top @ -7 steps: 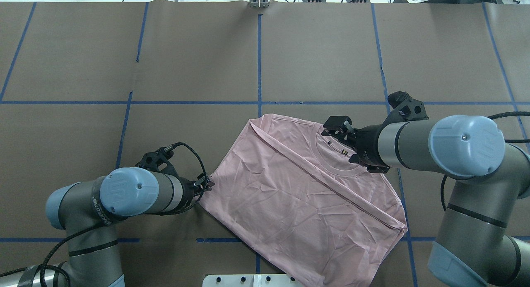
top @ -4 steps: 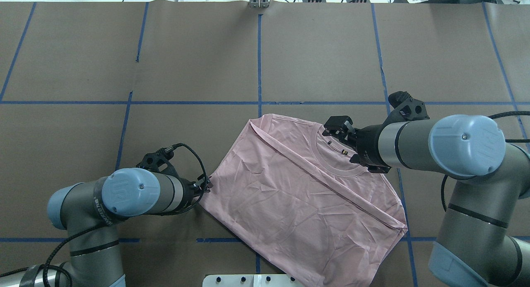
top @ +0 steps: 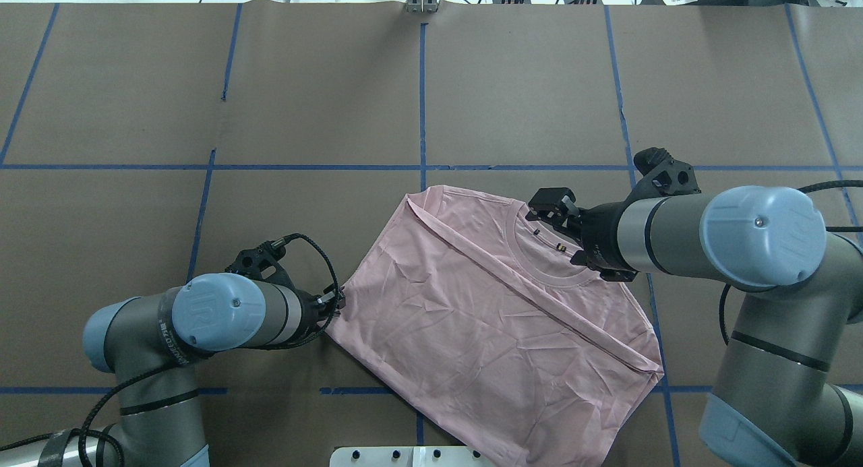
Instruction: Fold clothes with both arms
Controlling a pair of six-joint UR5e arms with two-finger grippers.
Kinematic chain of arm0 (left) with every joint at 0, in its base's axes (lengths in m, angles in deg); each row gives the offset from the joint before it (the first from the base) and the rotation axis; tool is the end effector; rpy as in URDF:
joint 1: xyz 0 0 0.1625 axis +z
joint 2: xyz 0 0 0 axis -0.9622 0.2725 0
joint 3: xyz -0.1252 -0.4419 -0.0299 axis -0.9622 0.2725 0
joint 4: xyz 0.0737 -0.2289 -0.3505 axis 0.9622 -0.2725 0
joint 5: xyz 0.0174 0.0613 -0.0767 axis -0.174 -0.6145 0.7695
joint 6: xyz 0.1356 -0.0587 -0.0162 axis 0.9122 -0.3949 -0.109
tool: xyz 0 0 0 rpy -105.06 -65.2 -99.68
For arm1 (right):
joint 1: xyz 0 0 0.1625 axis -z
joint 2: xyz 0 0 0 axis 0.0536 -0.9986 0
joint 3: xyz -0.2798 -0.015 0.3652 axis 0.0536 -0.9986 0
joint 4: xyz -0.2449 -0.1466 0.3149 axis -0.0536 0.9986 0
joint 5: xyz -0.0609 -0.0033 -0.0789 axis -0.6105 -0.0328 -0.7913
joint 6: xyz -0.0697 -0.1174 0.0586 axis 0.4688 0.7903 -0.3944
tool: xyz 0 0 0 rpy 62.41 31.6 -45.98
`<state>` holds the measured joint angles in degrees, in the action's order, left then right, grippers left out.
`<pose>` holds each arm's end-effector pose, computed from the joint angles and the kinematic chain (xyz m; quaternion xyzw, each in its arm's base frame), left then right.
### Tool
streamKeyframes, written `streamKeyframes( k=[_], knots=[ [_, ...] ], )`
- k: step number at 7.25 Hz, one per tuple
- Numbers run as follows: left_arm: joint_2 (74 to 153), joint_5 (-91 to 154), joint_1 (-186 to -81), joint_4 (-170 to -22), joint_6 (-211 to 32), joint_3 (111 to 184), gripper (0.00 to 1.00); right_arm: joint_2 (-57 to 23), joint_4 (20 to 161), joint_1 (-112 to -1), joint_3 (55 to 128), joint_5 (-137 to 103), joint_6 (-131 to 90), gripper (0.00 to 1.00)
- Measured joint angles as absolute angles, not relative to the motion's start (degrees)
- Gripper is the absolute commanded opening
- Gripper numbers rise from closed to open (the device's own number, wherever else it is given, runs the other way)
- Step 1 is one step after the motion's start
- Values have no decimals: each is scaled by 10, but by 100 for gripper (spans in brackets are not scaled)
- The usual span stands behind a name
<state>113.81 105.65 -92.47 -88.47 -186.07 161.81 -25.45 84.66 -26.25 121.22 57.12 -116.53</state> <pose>0.5949 -0.3210 0.3663 -0.0571 0.4551 -0.2789 0.8437 -0.4326 -0.3742 0.3066 -0.0221 -0.5269 0.3397 0.7788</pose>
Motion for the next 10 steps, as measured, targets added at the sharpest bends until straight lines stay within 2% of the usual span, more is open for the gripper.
streamKeyframes(
  k=[3,7,9,10],
  knots=[
    [1141,1058,-932,-883,-1857,1624,0,-255,849,-263,1213,571,-1165,100],
    [1155,1058,-1002,-883,-1766,1621,0,-254,851,-263,1213,571,-1165,100],
    [1216,1059,-1067,-896,-1710,1552,0,-253,851,-262,1212,571,-1165,100],
    [1261,1059,-1100,-929,-1688,1481,0,-253,851,-262,1214,571,-1165,100]
  ],
)
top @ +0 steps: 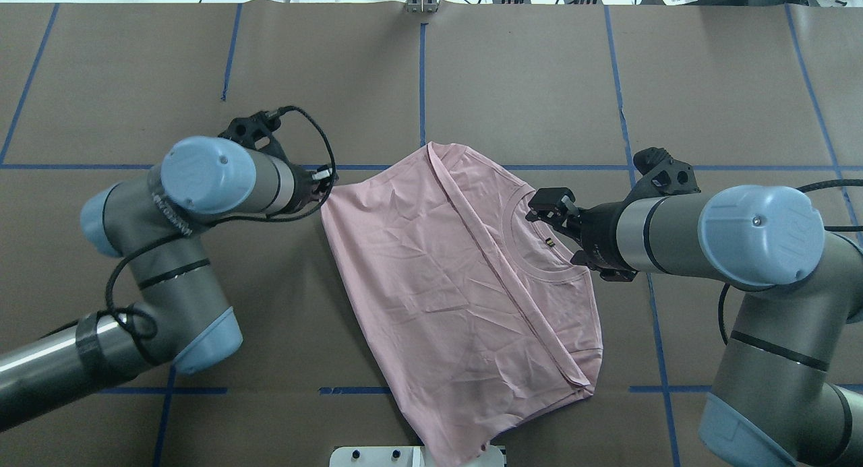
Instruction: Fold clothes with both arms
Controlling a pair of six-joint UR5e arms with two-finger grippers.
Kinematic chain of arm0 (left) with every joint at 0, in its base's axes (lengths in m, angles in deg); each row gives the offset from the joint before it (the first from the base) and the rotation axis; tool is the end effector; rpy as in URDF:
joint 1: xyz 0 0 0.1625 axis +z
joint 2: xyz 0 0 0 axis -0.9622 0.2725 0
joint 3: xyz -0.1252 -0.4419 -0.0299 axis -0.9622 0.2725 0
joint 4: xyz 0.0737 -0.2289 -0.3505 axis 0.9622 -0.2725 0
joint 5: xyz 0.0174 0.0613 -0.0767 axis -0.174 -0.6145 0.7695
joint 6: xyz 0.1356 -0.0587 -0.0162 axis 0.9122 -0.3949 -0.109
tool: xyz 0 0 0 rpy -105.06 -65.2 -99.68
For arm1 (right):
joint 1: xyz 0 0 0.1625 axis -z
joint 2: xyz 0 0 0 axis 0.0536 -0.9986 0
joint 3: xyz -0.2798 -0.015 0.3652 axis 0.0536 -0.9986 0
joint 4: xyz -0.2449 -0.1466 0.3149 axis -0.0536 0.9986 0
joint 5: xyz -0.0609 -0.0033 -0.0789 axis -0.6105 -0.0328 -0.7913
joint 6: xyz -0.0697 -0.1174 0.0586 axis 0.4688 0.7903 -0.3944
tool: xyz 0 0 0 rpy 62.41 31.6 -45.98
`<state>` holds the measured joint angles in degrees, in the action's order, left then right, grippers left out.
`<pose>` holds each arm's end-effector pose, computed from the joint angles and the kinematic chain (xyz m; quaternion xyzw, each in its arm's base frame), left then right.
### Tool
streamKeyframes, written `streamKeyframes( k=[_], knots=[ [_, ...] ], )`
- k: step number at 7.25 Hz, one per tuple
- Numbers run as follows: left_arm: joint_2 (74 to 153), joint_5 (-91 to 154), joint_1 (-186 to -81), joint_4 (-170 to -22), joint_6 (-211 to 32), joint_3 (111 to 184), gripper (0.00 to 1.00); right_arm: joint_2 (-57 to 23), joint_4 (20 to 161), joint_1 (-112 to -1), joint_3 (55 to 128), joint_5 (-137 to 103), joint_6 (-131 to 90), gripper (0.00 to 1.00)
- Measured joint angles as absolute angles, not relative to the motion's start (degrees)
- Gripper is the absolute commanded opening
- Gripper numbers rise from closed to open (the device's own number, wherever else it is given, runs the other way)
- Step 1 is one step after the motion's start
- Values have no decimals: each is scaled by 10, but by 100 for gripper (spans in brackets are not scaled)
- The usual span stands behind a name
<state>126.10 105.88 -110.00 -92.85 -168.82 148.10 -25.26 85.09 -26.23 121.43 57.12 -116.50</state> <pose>0.5472 -0.5399 0.3217 0.0866 0.4736 -0.2748 0.8323 -0.4324 -0.3738 0.3044 -0.0220 -0.5267 0.3394 0.7791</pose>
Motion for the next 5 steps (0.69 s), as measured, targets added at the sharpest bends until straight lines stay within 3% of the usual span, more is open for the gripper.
streamKeyframes(
  k=[2,3,4,5],
  knots=[
    [1362,1058,-1149,-1058,-1658,1285,3,-252,851,-264,1224,571,-1165,100],
    [1410,1056,-1164,-1104,-1649,1197,54,-251,851,-264,1229,571,-1165,100],
    [1436,1053,-1174,-1132,-1640,1146,65,-250,851,-264,1231,571,-1165,100],
    [1445,1053,-1177,-1145,-1635,1128,65,-248,851,-262,1228,570,-1166,100]
  ],
)
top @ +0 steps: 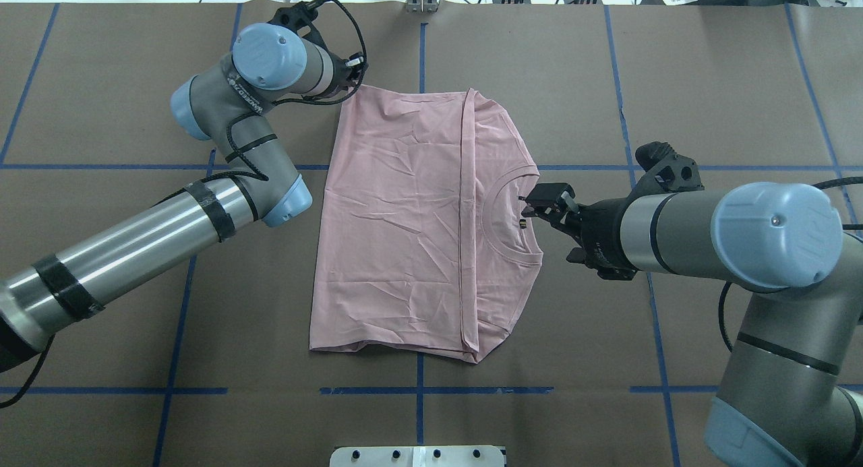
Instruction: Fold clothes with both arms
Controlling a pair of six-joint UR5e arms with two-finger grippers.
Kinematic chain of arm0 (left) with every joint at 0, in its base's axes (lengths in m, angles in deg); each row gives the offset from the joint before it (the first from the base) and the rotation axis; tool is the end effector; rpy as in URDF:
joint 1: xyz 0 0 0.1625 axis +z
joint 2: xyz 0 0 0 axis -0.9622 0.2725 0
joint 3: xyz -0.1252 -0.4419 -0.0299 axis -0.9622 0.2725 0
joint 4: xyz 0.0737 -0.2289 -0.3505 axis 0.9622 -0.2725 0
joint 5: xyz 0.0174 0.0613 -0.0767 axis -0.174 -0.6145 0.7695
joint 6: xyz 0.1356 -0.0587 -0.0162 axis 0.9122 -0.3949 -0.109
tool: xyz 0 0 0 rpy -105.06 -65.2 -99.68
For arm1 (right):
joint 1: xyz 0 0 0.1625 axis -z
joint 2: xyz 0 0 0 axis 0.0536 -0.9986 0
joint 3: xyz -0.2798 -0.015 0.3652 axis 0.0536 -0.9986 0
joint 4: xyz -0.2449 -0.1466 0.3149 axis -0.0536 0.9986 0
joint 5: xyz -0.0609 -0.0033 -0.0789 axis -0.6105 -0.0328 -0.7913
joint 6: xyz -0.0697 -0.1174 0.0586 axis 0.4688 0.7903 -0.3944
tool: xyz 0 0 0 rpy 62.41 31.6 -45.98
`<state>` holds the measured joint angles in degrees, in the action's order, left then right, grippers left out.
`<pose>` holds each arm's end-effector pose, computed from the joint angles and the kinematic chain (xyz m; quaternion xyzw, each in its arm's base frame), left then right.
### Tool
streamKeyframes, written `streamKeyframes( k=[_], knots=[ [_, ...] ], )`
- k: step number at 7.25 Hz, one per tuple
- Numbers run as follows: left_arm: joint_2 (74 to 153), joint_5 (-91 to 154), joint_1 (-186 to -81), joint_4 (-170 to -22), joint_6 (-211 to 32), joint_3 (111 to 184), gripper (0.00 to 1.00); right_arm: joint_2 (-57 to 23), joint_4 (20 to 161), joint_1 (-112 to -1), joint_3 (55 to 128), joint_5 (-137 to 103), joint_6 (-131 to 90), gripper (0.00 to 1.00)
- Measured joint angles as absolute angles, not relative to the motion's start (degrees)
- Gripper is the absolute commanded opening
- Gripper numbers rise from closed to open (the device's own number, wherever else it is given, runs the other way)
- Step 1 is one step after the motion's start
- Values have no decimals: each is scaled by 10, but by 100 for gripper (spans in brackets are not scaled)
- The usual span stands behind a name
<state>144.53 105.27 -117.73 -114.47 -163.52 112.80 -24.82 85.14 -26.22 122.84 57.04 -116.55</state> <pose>0.5848 -0.7202 0.3161 0.1587 0.4919 -0.2859 0.8069 -0.4265 -0.3706 0.2890 -0.0204 -0.5399 0.3356 0.7717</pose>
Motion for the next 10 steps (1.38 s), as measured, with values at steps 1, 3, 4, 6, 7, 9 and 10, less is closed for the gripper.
streamKeyframes(
  k=[1,3,4,6,7,9,10],
  knots=[
    [1436,1053,-1178,-1151,-1634,1142,65,-242,852,-260,1219,569,-1167,100],
    [1341,1055,-1179,-1154,-1635,1276,65,-208,873,-244,1192,566,-1189,100],
    [1297,1058,-1178,-1152,-1635,1342,65,-189,888,-230,1181,562,-1207,100],
    [1247,1094,-1177,-1145,-1660,1426,65,-165,914,-191,1174,528,-1245,99],
    [1230,1107,-1175,-1135,-1685,1465,65,-157,928,-166,1173,506,-1272,95],
    [1212,1113,-1173,-1120,-1701,1499,65,-149,945,-116,1158,452,-1325,93],
    [1209,1114,-1172,-1119,-1703,1499,65,-144,950,-102,1141,436,-1343,92]
  ],
)
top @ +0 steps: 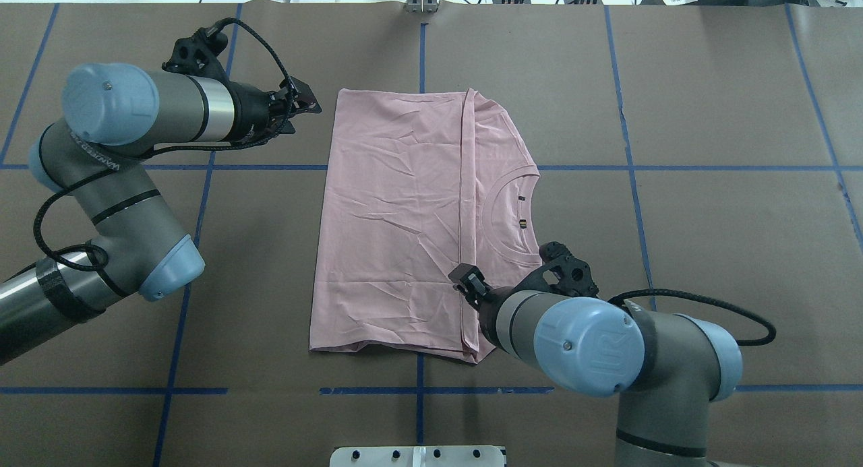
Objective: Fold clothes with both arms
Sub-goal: 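Move the right gripper to the folded shirt's corner nearest the robot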
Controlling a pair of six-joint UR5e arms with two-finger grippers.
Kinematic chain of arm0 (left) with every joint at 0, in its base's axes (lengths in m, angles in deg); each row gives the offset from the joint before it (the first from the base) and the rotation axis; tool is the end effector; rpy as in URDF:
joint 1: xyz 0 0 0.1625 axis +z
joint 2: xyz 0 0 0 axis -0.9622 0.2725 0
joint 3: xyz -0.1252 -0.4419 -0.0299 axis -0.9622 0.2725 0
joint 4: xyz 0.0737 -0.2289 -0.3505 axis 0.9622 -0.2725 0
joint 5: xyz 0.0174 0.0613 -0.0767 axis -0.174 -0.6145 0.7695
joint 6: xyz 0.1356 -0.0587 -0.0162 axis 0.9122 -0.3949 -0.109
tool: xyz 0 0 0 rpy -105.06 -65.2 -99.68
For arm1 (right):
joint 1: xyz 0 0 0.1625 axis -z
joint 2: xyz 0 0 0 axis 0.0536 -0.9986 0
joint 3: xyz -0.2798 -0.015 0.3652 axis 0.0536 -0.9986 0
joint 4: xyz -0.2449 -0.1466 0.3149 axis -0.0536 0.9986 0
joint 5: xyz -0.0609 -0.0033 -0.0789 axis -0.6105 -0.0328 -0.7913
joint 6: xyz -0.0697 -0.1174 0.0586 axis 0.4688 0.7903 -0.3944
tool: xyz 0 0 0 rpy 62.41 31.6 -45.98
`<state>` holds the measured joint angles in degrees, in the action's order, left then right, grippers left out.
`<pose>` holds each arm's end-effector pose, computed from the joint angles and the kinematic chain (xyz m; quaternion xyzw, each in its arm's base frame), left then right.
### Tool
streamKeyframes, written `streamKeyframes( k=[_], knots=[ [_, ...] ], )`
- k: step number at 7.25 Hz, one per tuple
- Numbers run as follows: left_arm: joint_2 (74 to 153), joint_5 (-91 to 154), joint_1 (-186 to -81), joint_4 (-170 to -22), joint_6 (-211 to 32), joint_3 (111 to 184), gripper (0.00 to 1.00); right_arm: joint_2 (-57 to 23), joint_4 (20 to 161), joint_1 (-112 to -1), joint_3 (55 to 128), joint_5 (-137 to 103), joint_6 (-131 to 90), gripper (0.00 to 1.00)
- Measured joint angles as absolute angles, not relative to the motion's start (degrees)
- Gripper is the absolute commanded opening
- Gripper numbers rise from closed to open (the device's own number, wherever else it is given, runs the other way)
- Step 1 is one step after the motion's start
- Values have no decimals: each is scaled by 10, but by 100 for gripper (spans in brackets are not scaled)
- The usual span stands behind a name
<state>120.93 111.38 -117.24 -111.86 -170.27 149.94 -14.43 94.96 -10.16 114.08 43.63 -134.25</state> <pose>0.4601 -0.5714 0.3135 0.1140 0.5866 -0.2742 0.7535 -0.5759 -0.2888 0.2812 -0.0643 -0.4745 0.4165 0.7728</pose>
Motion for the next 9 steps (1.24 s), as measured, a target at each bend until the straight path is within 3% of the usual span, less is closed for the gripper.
streamKeyframes(
  k=[9],
  knots=[
    [1192,1110,-1165,-1119,-1710,1502,65,-126,997,-58,1079,404,-1368,84]
  ],
)
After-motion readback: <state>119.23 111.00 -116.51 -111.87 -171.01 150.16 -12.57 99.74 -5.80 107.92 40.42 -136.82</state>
